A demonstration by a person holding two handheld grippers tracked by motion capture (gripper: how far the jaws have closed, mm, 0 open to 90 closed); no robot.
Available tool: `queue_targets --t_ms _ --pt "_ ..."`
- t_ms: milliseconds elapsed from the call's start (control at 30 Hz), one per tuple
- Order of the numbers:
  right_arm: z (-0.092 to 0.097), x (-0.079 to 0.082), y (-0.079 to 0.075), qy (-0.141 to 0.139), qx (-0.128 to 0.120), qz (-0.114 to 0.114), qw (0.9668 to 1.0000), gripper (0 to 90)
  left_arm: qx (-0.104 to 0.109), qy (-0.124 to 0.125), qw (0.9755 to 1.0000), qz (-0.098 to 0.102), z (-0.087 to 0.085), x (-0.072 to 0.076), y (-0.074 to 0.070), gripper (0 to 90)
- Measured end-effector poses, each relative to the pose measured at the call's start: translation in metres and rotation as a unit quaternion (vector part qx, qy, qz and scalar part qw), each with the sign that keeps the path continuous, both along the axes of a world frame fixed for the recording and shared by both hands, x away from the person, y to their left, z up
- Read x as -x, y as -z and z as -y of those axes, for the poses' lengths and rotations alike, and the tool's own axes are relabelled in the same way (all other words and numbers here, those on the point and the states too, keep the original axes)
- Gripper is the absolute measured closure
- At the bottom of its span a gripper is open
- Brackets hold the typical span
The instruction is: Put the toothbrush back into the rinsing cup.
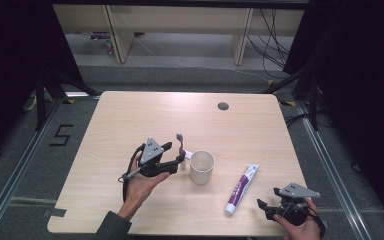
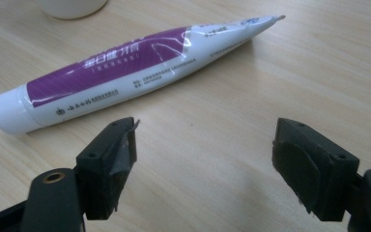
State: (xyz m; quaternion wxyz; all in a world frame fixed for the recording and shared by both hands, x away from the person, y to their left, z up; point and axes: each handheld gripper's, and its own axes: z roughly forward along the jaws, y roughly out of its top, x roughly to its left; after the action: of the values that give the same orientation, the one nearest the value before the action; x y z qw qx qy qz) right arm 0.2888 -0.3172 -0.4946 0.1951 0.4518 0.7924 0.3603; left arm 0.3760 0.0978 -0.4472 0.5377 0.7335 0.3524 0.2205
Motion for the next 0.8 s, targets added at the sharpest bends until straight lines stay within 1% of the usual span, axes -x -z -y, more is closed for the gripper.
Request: queue_targets --t_ms 133,200,267,333,367,400,433,467,500,600,633,667,700,733,767,800 --pt "0.000 0.000 -0.001 0.000 -0.002 -0.002 1.0000 25.0 -0.004 -0.002 1.0000 -0.008 -0.007 0.007 -0.001 33.1" --pt "0.000 0.000 -0.001 0.002 -0.002 0.001 1.0000 25.0 -0.002 -0.004 0.9998 -0.017 -0.013 0.011 0.000 31.2" --pt "0.000 0.000 0.000 0.000 -0.001 0.003 1.0000 25.0 0.001 -0.002 0.9998 -0.019 -0.015 0.012 0.001 30.5" --pt "0.000 -0.001 0.000 -0.002 -0.006 -0.001 1.0000 25.0 -0.004 -0.003 0.9996 -0.027 -0.018 0.015 0.002 30.2" --pt "0.000 0.000 0.000 -0.002 -0.009 -0.003 1.0000 25.0 -0.002 -0.001 0.9997 -0.024 -0.019 0.016 0.003 30.0" --pt "0.000 0.000 0.000 -0.002 -0.009 -0.003 1.0000 25.0 -0.008 -0.001 0.9996 -0.029 -0.021 0.018 0.004 30.0" --pt "0.001 0.000 0.000 0.000 -0.003 0.001 1.0000 25.0 -0.010 -0.001 0.9995 -0.031 -0.023 0.020 0.005 29.8" --pt "0.001 0.000 0.000 0.000 -0.009 -0.004 1.0000 24.9 -0.005 0.001 0.9995 -0.032 -0.024 0.021 0.007 29.5" --pt "0.002 -0.001 0.000 0.000 -0.006 -0.007 1.0000 25.0 -0.009 0.002 0.9994 -0.033 -0.026 0.023 0.007 29.3" --pt "0.002 -0.001 0.001 -0.001 -0.008 -0.008 0.9999 24.9 -0.013 0.001 0.9992 -0.039 -0.031 0.028 0.009 28.8" --pt "0.002 -0.002 0.001 -0.003 -0.009 -0.005 0.9999 24.9 -0.009 0.004 0.9992 -0.039 -0.032 0.030 0.011 28.7" --pt "0.002 -0.001 0.001 -0.002 -0.007 -0.007 0.9999 25.0 -0.012 0.002 0.9990 -0.044 -0.034 0.032 0.011 28.5" --pt "0.000 0.000 0.001 0.004 -0.014 -0.013 0.9998 24.9 -0.008 0.004 0.9990 -0.045 -0.035 0.034 0.013 28.4" --pt "0.000 0.000 0.001 0.004 -0.014 -0.014 0.9998 24.9 -0.013 0.005 0.9987 -0.049 -0.036 0.036 0.013 28.2" --pt "0.000 0.000 0.001 0.004 -0.015 -0.017 0.9997 24.9 -0.014 0.002 0.9985 -0.053 -0.038 0.038 0.014 28.1" --pt "0.000 0.000 0.001 0.004 -0.016 -0.019 0.9997 24.9 -0.013 0.006 0.9985 -0.053 -0.039 0.040 0.016 28.1"
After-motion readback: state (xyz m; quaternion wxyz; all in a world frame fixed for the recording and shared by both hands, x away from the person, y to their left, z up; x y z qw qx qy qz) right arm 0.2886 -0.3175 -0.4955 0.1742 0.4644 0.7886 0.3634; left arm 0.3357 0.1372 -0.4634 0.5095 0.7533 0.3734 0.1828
